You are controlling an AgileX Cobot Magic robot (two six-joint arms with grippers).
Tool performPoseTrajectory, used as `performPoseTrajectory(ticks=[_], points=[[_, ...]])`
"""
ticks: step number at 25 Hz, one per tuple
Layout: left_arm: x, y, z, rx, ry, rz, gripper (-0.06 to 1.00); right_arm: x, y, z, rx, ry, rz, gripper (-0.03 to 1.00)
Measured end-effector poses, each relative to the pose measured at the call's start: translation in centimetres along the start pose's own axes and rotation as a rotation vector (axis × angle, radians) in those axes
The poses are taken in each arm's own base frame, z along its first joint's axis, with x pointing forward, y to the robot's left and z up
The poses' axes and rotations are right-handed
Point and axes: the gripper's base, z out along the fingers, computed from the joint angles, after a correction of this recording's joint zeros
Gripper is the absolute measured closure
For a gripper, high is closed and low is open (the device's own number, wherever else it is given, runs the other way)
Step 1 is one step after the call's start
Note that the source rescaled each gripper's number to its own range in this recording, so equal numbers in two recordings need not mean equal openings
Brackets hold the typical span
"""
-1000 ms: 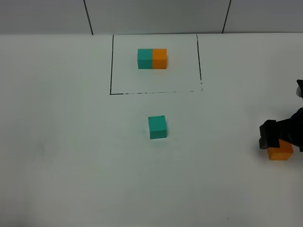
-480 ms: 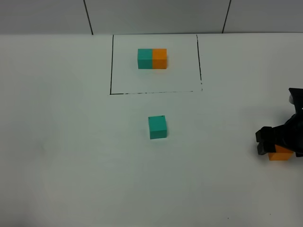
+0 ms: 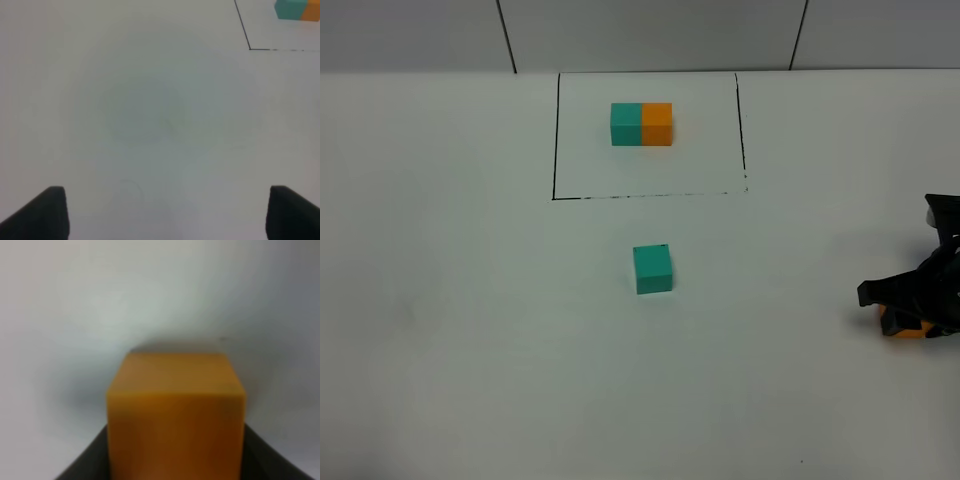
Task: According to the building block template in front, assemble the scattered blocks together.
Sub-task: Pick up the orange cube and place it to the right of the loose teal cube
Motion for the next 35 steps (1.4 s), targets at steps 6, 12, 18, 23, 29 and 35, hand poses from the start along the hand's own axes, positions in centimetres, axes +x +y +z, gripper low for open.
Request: performPoseTrajectory(ticks=[6,12,18,23,29,35], points=[[0.0,0.0,0.0,0.000,0.000,0.000,0.20,-0.7,0.4,-0.6,0.015,0.016,-0.107,0.96],[0.0,0.0,0.0,0.000,0.000,0.000,0.20,-2.5,5.0,-2.5,0.042,0.052,-0.640,0.96],[0.0,0.0,0.0,0.000,0.000,0.000,0.20,-5.0,11.6,-3.7,0.017,0.047,-1.114,0.96],[0.0,0.0,0.0,0.000,0.000,0.000,0.20,-6.0,16.3,-2.4,-0.038,0.084,-1.407,0.96],[0.0,0.0,0.0,0.000,0.000,0.000,0.20,-7.4,20.6,-0.4,-0.085,0.120,-1.531,0.96],[0.0,0.0,0.0,0.000,0.000,0.000,0.20,-8.1,21.2,1.1,-0.079,0.149,-1.595,0.96]])
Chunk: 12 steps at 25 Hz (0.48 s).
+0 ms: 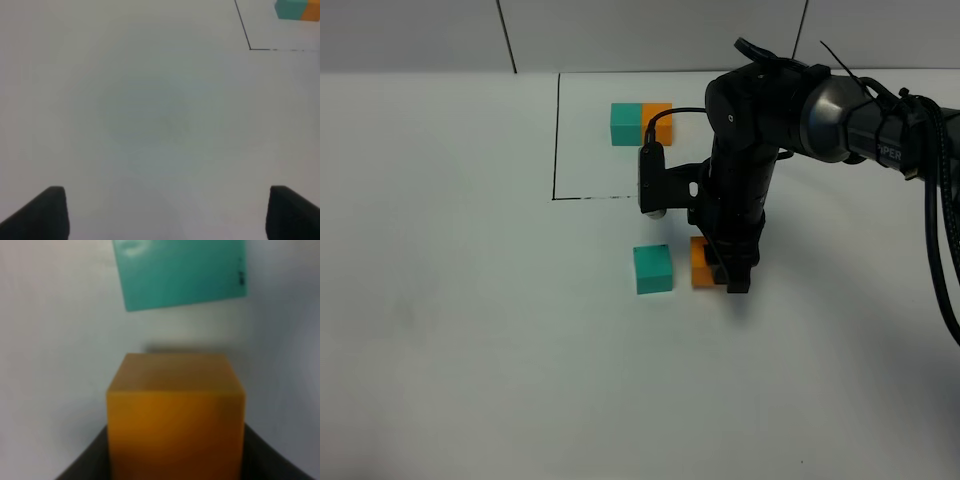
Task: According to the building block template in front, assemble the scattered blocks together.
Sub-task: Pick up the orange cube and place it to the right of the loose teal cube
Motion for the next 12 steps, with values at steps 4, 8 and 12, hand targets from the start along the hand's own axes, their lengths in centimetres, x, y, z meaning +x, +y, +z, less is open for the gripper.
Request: performPoseTrajectory(ticks=[4,8,12], points=[[0.0,0.0,0.0,0.000,0.000,0.000,0.20,-0.1,-0.3,-0.1,0.030,-0.011,-0.012,0.96],[0.0,0.0,0.0,0.000,0.000,0.000,0.20,-0.1,-0.5,-0.1,0.054,-0.006,-0.034,0.96],[0.0,0.0,0.0,0.000,0.000,0.000,0.20,-0.1,-0.6,1.2,0.032,0.008,-0.039,0.96]])
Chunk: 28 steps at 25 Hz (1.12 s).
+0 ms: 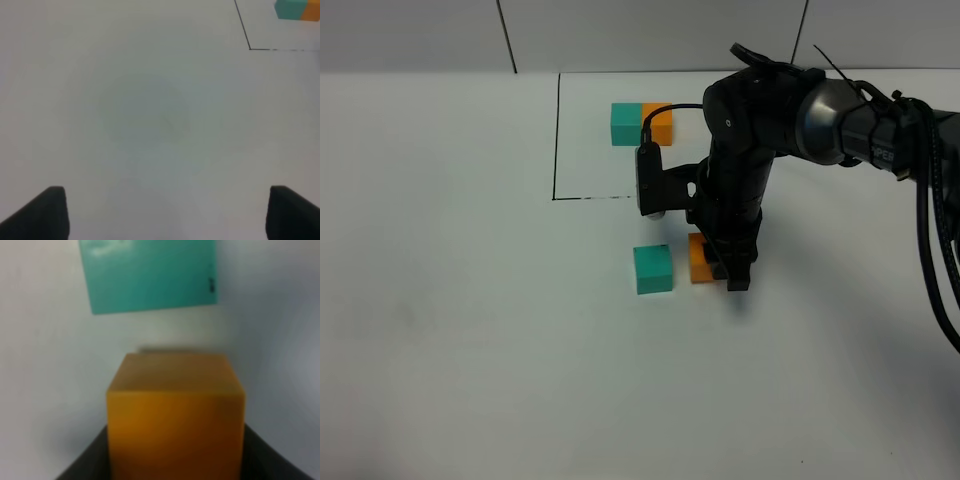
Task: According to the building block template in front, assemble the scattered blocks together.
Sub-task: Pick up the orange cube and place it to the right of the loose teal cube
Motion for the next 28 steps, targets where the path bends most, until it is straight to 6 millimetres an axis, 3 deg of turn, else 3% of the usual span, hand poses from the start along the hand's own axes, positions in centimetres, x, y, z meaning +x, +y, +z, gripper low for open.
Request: performPoseTrajectory(ticks=[4,28], points=[[0.0,0.0,0.0,0.000,0.000,0.000,0.20,0.0,0.0,0.9,-0.017,0.005,-0.003,0.96],[0.0,0.0,0.0,0.000,0.000,0.000,0.20,-1.3,0.4,1.2,-0.018,-0.044,-0.003,0.96]])
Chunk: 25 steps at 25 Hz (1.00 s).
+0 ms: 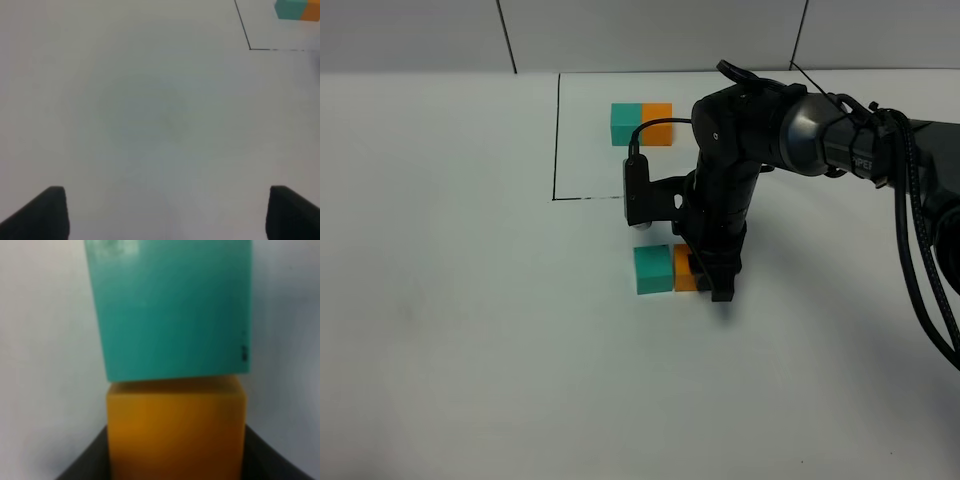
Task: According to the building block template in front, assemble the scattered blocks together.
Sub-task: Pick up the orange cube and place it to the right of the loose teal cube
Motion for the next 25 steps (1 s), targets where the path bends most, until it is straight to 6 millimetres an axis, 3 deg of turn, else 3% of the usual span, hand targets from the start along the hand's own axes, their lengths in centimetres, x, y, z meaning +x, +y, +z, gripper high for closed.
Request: performPoseTrajectory(ticks=[25], points=[[0.00,0.00,0.00,0.000,0.000,0.000,0.20,-0.20,0.10,0.01,0.002,-0.001,0.005,0.96]])
